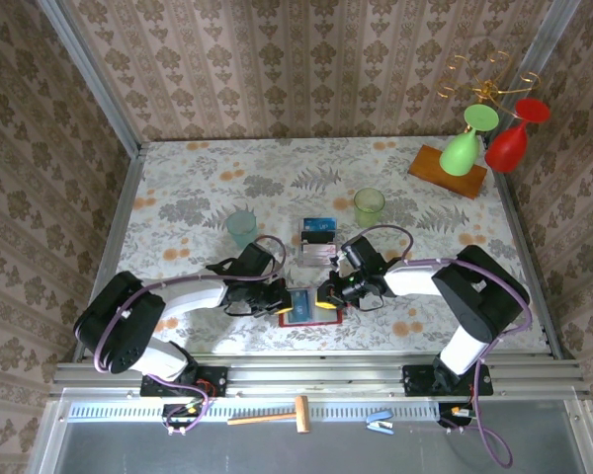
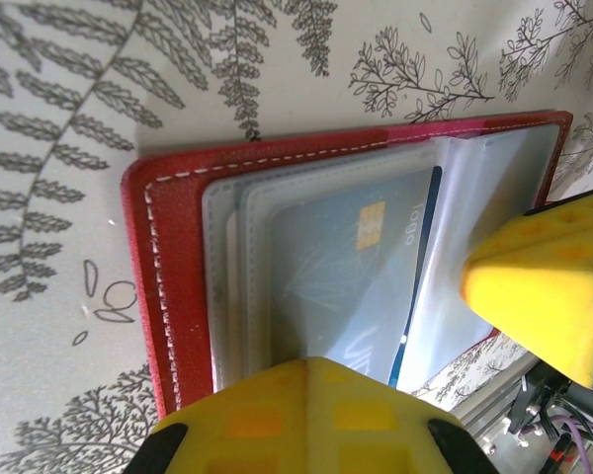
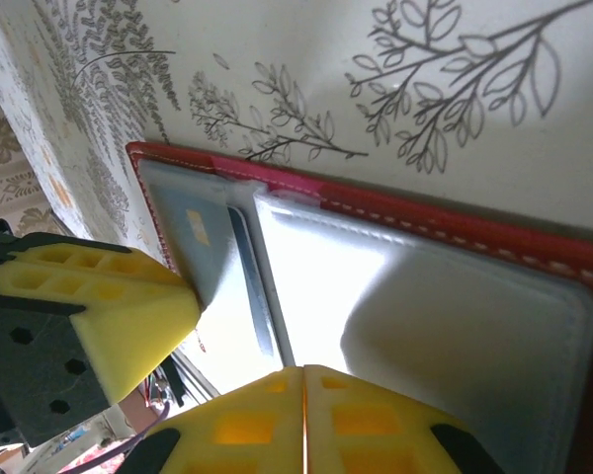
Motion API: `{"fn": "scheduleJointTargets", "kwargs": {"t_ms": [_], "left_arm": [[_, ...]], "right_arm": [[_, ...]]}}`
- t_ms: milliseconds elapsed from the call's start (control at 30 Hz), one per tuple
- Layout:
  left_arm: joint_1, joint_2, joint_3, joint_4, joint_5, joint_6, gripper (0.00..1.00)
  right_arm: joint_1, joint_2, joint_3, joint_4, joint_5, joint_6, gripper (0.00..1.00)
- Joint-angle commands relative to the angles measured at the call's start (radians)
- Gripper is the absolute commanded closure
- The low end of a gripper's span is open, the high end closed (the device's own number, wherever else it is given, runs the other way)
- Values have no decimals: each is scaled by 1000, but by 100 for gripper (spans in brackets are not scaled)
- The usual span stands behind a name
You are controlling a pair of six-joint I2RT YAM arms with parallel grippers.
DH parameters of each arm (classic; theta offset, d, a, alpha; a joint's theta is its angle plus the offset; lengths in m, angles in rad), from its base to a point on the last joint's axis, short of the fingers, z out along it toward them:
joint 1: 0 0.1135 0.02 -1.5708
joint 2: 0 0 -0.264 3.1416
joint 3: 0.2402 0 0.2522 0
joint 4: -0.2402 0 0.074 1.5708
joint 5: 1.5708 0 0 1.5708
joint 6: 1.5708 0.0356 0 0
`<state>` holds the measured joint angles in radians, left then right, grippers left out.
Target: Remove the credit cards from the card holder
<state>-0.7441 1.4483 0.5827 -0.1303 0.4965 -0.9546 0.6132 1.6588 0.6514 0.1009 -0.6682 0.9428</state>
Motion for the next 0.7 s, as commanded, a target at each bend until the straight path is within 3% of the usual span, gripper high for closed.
{"fn": "scheduleJointTargets", "kwargs": {"t_ms": [0,267,500,667], "left_arm": [[10,-45,7,-62,-12,17,93],[10,-97,39,-104,-17,19,90],[6,-78,-4,-100,-22,23,98],[9,-54,-28,-93,-26,34,99]], "right_arm": [[10,-48,13,-51,16,-4,87],[65,-44,60,-65,61,45,80],[101,1,101,-72,79,58,77],[105,22,119,-75,79,57,76]]}}
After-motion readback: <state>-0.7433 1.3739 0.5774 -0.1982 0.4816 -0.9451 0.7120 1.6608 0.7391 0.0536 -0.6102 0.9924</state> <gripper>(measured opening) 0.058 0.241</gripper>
